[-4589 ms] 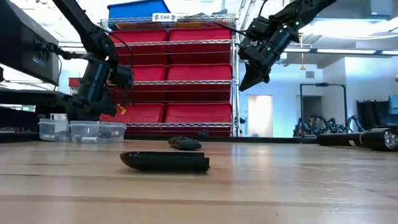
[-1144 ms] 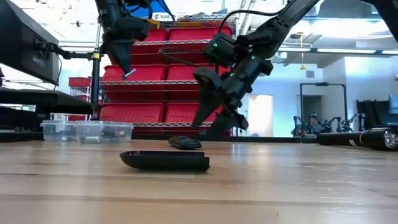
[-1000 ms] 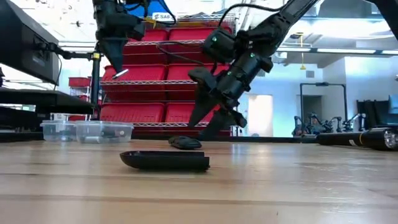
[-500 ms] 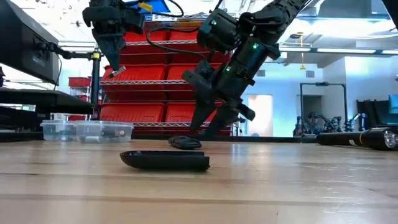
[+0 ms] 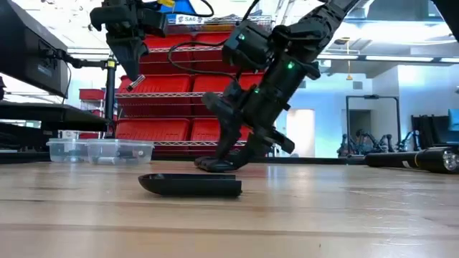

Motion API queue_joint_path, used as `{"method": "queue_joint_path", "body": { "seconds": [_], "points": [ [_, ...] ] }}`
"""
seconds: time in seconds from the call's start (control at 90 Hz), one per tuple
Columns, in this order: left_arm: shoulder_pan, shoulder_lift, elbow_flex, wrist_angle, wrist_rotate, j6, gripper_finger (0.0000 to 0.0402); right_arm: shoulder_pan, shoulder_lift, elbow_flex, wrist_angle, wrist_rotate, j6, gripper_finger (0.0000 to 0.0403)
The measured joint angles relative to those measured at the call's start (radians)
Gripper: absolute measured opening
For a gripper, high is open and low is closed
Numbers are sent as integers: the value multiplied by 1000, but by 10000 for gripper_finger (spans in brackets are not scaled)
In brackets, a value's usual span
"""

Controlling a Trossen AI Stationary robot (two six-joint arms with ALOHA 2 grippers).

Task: Insert battery
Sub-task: Insert the silver battery into the remote's battery compartment

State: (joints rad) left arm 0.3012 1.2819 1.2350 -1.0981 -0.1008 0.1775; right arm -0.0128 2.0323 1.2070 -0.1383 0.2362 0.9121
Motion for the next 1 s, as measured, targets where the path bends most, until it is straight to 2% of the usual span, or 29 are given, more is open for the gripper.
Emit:
{"method": "queue_joint_path", "body": {
  "seconds": [0.133,0.444,0.656,0.911,1.0],
  "points": [
    [0,0,0,7,0,9,0,0,1,-1,5,-16,-142,132],
    [-1,0,0,16,1,-2,0,-17,1,-2,21,-86,-360,11],
    [-1,0,0,16,1,-9,0,-31,-2,-2,26,-162,-626,6],
    [-1,0,0,17,1,5,0,-42,-17,29,-57,-172,-1058,3],
    [-1,0,0,17,1,1,0,-42,-17,44,-80,-171,-1145,7]
  ]
}}
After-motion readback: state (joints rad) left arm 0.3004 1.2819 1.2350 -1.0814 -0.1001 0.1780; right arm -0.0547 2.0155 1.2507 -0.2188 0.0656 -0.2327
